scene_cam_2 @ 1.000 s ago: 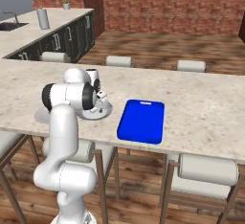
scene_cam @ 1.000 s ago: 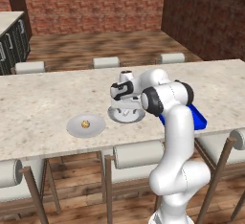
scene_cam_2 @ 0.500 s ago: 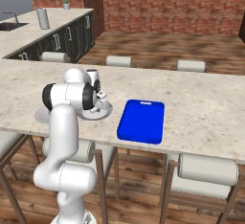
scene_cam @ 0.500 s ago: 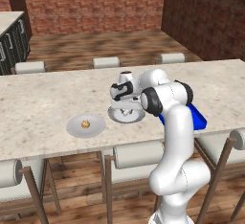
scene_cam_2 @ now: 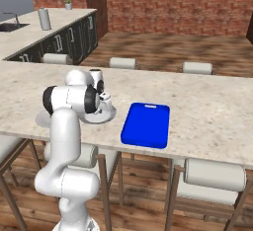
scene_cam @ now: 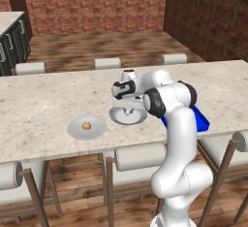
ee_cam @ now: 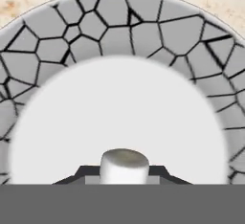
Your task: Move the dessert items from the plates to the tray.
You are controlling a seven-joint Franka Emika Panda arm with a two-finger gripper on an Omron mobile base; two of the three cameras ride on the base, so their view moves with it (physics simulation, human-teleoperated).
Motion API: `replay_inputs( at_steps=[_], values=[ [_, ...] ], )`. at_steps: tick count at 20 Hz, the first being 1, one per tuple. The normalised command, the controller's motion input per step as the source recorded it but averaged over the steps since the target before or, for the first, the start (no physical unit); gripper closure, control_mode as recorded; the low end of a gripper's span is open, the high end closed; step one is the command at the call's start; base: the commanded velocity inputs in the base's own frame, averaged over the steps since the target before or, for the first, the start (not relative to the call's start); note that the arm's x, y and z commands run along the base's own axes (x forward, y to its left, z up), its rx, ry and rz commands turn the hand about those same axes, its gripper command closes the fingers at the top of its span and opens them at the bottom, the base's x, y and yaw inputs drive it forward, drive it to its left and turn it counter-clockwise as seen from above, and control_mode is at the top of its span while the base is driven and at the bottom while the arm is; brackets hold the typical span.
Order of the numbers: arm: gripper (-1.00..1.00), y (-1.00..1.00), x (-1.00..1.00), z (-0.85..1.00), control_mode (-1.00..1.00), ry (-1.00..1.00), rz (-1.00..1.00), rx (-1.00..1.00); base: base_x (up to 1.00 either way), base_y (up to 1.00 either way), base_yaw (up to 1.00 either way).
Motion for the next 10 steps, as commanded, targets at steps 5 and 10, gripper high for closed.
replay_inputs(
  at_steps=[5, 10],
  values=[
    [1.00, -0.79, -0.04, 0.82, -1.00, -0.06, 0.00, 0.21, 0.00, 0.00, 0.00],
    [1.00, -1.00, -0.14, 0.23, -1.00, -0.01, -0.01, 0.12, 0.00, 0.00, 0.00]
  ],
)
